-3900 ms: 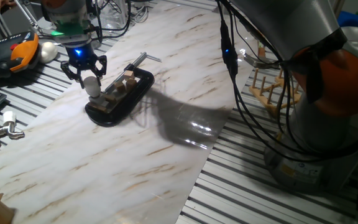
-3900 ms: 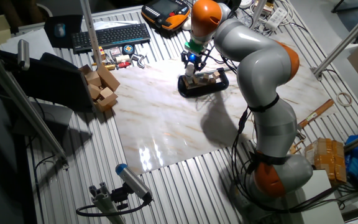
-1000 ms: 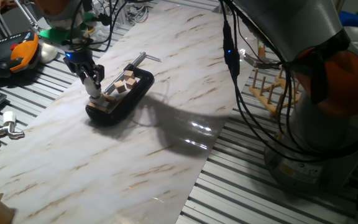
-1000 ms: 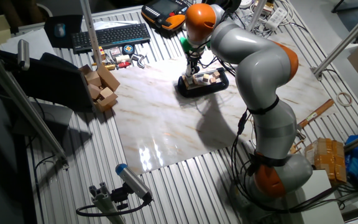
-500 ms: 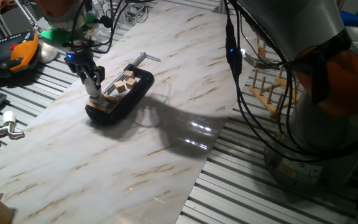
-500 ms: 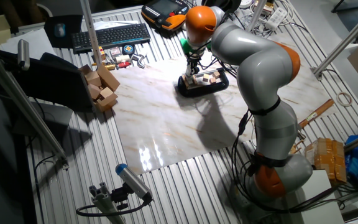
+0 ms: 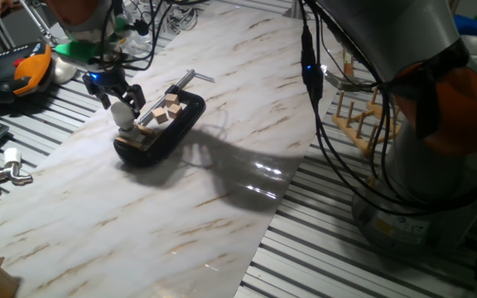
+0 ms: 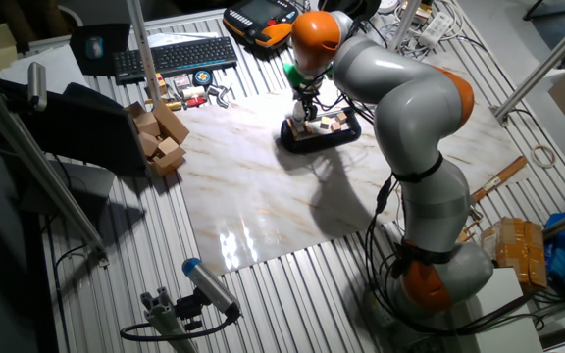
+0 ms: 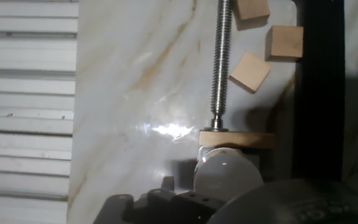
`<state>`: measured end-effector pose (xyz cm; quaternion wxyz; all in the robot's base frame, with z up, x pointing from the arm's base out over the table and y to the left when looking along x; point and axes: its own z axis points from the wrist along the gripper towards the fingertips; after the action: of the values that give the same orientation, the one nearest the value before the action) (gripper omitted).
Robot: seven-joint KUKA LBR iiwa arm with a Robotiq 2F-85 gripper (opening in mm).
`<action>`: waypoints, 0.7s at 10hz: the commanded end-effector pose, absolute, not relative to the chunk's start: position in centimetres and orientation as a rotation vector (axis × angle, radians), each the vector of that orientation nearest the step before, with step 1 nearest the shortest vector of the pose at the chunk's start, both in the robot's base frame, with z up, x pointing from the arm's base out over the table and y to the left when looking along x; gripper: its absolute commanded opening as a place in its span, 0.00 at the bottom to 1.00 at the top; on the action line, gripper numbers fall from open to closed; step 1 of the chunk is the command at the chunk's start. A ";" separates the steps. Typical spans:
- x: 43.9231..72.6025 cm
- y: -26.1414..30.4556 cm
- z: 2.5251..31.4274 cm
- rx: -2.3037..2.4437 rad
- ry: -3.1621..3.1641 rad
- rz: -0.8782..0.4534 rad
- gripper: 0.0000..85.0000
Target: Install the light bulb by rotating it
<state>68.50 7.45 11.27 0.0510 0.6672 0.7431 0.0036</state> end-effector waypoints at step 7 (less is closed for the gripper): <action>68.8 7.3 12.2 1.163 2.763 -0.040 1.00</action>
<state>68.77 7.28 12.26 0.0660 0.5749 0.8150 -0.0296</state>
